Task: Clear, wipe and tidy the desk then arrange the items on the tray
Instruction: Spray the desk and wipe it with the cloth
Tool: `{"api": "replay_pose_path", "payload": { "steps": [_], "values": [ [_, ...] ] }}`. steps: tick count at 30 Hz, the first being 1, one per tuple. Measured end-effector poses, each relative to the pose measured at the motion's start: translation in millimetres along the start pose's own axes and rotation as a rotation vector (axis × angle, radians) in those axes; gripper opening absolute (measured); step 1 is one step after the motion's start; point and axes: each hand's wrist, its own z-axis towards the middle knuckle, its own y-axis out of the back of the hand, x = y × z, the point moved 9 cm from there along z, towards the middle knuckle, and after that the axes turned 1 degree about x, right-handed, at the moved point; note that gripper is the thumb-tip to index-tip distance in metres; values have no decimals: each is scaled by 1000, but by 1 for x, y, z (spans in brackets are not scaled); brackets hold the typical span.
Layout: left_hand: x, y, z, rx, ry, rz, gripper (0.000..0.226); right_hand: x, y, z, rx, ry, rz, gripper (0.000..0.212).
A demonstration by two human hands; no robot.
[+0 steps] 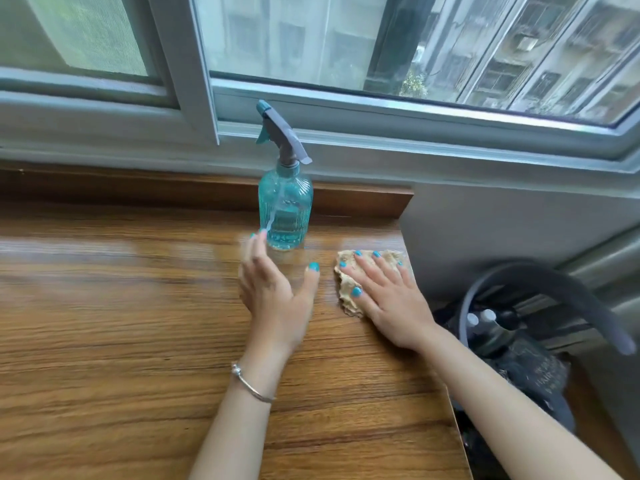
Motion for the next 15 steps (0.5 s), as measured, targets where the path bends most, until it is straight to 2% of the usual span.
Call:
{"api": "replay_pose_path", "payload": {
  "steps": [2, 3, 5, 7, 10, 15],
  "values": [
    [-22, -30, -15, 229, -206, 276, 55, -8, 13, 20, -17, -3, -28, 42],
    [-35, -41, -16, 281, -315, 379, 39, -11, 19, 33, -26, -23, -40, 43],
    [-54, -54, -10, 334, -380, 463, 31, -15, 25, 54, -14, -71, -60, 46],
    [-55, -68, -3, 386, -399, 549, 42, -17, 24, 56, -9, -118, -75, 51],
    [-37, -94, -4, 562, -382, 651, 72, -27, 21, 28, -71, -210, -65, 54],
    [-32, -136, 14, 727, -395, 708, 90, -37, 15, 21, -27, -204, -18, 49]
  ]
}}
